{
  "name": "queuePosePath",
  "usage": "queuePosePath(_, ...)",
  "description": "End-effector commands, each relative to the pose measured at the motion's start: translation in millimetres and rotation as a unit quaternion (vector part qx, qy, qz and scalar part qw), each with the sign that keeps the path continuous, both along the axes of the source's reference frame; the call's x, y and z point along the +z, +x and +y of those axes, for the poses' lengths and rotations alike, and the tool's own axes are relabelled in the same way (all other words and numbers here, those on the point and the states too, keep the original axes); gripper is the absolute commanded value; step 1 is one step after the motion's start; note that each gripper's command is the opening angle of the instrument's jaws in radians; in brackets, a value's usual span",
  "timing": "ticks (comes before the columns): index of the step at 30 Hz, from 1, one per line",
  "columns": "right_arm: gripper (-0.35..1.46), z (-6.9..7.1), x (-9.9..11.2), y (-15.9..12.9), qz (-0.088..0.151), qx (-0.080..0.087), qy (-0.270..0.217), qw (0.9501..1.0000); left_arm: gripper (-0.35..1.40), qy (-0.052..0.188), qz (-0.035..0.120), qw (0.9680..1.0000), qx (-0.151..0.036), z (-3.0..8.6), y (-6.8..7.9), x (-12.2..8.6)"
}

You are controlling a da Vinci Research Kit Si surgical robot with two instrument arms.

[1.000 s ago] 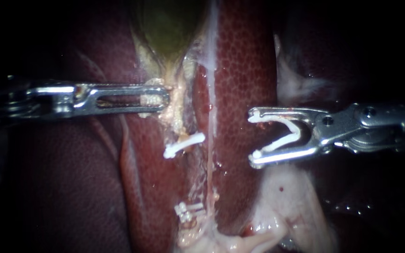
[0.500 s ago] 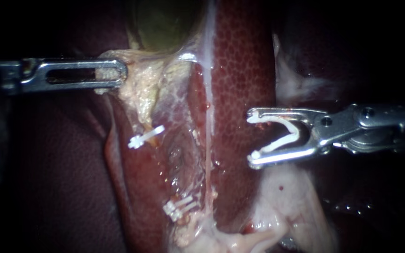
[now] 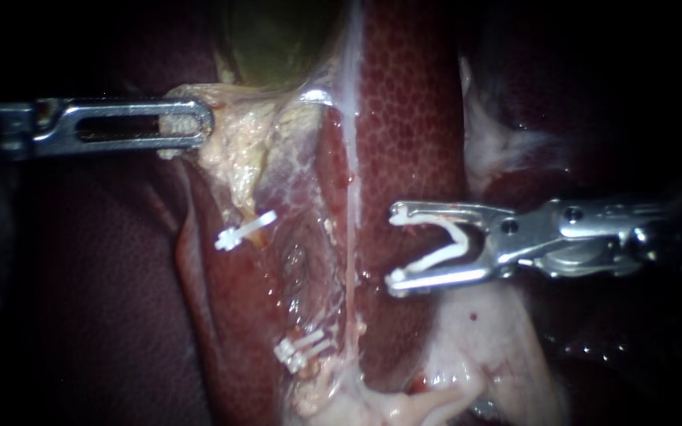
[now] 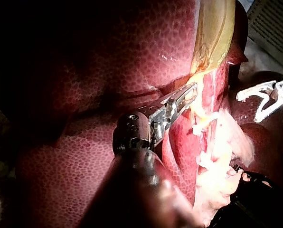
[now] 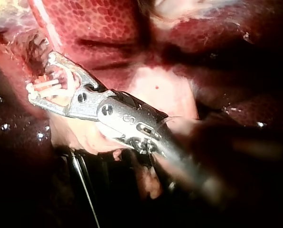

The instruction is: Clipping first clip right tube

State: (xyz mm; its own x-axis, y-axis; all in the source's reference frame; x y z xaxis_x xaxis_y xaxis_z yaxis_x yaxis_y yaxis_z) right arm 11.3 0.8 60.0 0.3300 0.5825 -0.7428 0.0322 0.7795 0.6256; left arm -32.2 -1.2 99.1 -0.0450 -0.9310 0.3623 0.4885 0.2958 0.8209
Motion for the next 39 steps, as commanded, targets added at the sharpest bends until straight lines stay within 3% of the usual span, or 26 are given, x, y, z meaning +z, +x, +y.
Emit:
queuePosePath(1, 0.6, -0.2, 1.3, 0.0, -0.005, -0.002, 0.006, 1.0, -0.35, 0.0, 0.0, 1.0, 0.0, 0.0, 0.0, 0.0)
queuePosePath(6, 0.6, -1.7, 6.2, 0.7, -0.023, -0.008, 0.028, 0.9993, -0.35, 0.0, 0.0, 1.0, 0.0, 0.0, 0.1, 0.0)
queuePosePath(11, 0.6, -3.8, 10.7, 2.2, -0.025, -0.015, 0.056, 0.998, -0.35, 0.0, 0.0, 1.0, 0.0, -0.1, 0.1, 0.0)
queuePosePath(17, 0.6, -6.5, 14.2, 4.9, -0.028, -0.022, 0.086, 0.9956, -0.35, 0.0, 0.0, 1.0, 0.0, -0.1, 0.1, 0.0)
queuePosePath(25, 0.58, -8.7, 15.6, 7.9, -0.012, -0.027, 0.127, 0.9914, -0.35, 0.0, 0.0, 1.0, 0.0, -0.2, 0.0, 0.0)
queuePosePath(32, 0.55, -8.4, 15.3, 8.4, 0.004, -0.017, 0.147, 0.9889, -0.35, -0.001, 0.0, 1.0, 0.0, -0.2, 0.0, 0.0)
queuePosePath(39, 0.46, -8.2, 15.4, 8.0, 0.005, -0.022, 0.155, 0.9877, -0.35, -0.001, 0.0, 1.0, 0.0, -0.3, 0.0, 0.0)
